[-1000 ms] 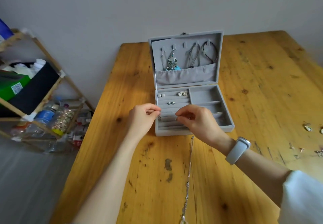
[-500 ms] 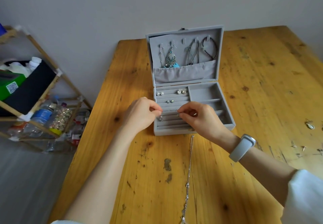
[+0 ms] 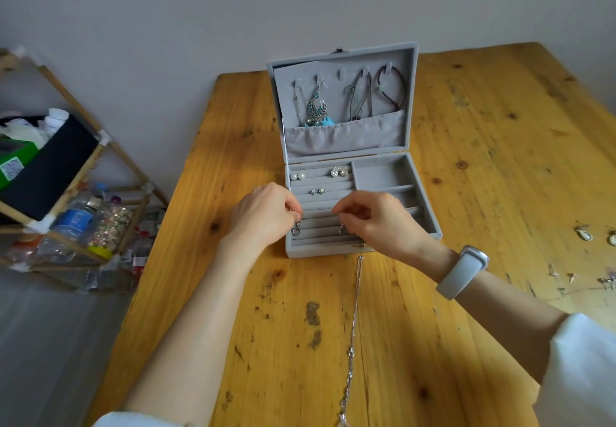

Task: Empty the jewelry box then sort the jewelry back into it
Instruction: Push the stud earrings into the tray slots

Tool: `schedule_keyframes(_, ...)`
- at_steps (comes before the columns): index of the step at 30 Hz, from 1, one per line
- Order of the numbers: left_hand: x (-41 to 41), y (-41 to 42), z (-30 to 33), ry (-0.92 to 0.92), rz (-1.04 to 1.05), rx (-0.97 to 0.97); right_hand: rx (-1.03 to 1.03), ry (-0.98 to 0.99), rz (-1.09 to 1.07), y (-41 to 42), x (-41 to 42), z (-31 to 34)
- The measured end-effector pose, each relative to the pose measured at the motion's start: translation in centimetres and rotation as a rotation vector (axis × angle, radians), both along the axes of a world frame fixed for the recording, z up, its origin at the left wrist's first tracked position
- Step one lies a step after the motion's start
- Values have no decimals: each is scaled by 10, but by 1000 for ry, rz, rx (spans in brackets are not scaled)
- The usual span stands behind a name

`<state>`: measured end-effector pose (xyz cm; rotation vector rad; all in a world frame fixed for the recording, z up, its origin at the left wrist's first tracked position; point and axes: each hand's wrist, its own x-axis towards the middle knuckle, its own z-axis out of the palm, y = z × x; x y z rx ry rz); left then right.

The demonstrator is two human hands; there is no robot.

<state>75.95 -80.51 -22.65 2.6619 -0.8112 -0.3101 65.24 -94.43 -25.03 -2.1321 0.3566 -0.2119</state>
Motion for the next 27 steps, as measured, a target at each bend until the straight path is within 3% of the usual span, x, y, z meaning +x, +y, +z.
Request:
schedule_keyframes(14,5,-5,-3,-98,17,72,3,5,-1,3,5,1)
schedule_keyframes(20,5,-6,-4,-83,29,43,-52,39,-54,3,20,0)
schedule_keyframes(27,1,0,-9,-109,41,-36,39,119,-54,11,42,2)
